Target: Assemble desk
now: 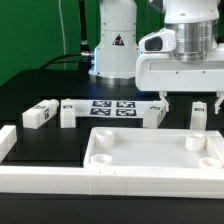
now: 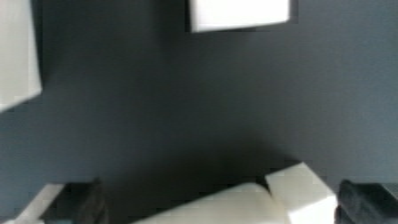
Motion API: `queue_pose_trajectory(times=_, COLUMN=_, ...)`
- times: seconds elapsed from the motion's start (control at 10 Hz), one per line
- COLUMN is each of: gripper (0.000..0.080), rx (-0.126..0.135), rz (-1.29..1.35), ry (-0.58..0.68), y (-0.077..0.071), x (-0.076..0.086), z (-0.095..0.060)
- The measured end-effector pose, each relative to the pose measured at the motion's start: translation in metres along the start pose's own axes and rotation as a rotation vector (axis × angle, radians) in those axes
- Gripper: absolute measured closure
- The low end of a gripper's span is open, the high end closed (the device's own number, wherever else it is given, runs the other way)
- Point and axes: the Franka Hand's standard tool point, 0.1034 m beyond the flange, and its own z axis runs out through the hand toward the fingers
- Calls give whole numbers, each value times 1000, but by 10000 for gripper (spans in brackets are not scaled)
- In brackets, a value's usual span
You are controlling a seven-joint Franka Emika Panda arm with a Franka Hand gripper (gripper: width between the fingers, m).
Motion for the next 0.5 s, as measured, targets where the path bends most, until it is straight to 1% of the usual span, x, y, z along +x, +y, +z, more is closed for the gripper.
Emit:
queue_pose_trajectory(times=0.1, gripper=150, rx=-8, rz=-21, ry=-14, y=-3, x=-10, z=4)
queue_pose_trajectory(times=0.2, gripper=150, rx=-12, rz=-33, ry=-36, y=0, x=-7, z=3)
queue_pose_trajectory(times=0.3, gripper=150, rx=-11, rz=-31, ry=-35, y=0, x=-5, z=2)
queue_pose_trajectory(times=0.4, gripper=150, rx=-23, rz=-45, ry=-76, y=3, x=-9, z=4)
queue_pose_trajectory(times=0.5, gripper=150, rx=-38, rz=-58, ry=-161, y=6, x=-11, z=3)
